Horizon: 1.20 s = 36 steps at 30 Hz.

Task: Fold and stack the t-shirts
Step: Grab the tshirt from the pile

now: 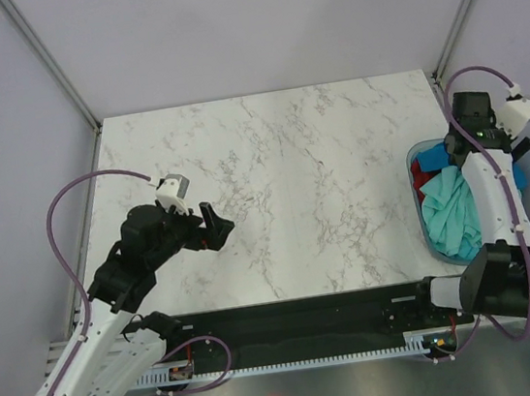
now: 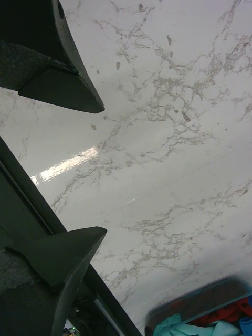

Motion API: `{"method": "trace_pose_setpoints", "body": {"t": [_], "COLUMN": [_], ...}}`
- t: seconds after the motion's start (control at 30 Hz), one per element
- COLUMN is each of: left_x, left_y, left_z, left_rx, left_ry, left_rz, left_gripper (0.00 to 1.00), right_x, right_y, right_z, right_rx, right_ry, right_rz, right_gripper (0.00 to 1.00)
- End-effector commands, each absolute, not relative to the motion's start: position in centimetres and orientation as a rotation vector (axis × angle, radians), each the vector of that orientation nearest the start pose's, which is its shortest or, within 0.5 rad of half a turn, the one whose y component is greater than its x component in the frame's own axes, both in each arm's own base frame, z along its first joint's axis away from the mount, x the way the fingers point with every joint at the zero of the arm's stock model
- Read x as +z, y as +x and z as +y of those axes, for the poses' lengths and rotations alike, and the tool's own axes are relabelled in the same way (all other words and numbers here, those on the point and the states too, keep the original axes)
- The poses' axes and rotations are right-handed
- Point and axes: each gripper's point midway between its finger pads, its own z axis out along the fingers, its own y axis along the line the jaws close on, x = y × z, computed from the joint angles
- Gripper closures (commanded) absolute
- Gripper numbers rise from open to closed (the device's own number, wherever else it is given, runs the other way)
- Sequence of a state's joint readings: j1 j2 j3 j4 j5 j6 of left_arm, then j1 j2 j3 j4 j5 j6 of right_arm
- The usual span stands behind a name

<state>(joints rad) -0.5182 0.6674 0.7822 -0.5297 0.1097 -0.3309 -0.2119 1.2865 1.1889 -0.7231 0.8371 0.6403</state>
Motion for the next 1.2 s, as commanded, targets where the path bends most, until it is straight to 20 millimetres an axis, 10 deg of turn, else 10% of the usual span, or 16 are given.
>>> {"method": "trace_pose_setpoints", "body": {"t": [0.0, 0.57, 0.7, 1.0, 1.17], "left_x": [22.7, 22.3, 22.2, 22.6, 22.9], "left_y": [21.5, 21.9, 21.9, 21.6, 21.7], "left_z": [-15.6, -15.6, -15.6, -15.7, -15.6], "left_rx": [-0.616, -0.603, -0.599, -0.619, -0.61], "left_ry": [0.297, 0.274, 0.279, 0.29, 0.297], "left_rz": [2.015, 2.038, 2.041, 2.026, 2.014], "left_gripper": [0.03, 0.04, 0.05, 0.05, 0.05], "right_x": [22.0, 15.2, 14.8, 24.6, 30.5], "right_y": [26.8, 29.9, 29.7, 31.5, 30.3], "right_z": [-20.3, -21.7, -21.8, -22.2, -22.0], "right_rx": [-0.788, -0.523, -0.542, -0.48, -0.49], "right_ry": [1.288, 1.222, 1.225, 1.161, 1.129], "right_rz": [1.766, 1.972, 1.972, 1.833, 1.749], "right_gripper": [0.16, 0.24, 0.48, 0.97, 1.0]}}
